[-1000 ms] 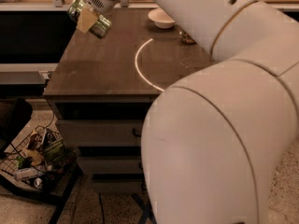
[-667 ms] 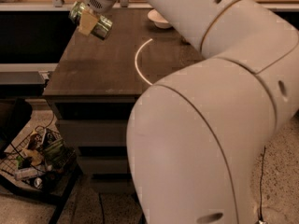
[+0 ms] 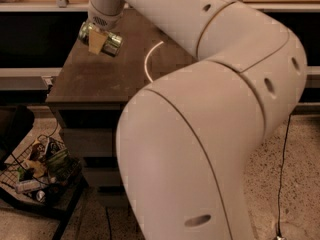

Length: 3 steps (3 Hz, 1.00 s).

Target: Knock green can over

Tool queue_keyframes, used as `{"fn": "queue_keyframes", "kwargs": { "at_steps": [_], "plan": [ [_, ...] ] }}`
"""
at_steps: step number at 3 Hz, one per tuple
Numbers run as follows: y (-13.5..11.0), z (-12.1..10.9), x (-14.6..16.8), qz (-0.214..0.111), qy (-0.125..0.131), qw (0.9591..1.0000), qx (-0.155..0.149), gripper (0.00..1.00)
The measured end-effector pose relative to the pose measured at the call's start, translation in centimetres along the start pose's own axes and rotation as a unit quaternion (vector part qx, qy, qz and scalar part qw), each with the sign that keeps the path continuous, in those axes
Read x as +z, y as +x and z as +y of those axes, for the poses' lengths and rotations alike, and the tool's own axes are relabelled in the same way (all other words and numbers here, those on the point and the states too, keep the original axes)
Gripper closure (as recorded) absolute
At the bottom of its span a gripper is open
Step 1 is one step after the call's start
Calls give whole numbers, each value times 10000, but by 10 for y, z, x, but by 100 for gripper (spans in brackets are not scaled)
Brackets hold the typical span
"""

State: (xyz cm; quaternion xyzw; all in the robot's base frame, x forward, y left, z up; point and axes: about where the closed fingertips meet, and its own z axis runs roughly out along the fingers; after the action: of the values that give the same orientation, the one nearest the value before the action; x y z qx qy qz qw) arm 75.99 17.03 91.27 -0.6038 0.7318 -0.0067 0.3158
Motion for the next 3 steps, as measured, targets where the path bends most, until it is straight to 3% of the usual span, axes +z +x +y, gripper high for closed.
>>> {"fn": "queue_keyframes", "kwargs": {
  "at_steps": [2, 3],
  "plan": [
    [16, 23, 49, 692, -352, 9966, -291, 100],
    [15, 31, 64, 674, -527, 9959, -301, 100]
  ]
}}
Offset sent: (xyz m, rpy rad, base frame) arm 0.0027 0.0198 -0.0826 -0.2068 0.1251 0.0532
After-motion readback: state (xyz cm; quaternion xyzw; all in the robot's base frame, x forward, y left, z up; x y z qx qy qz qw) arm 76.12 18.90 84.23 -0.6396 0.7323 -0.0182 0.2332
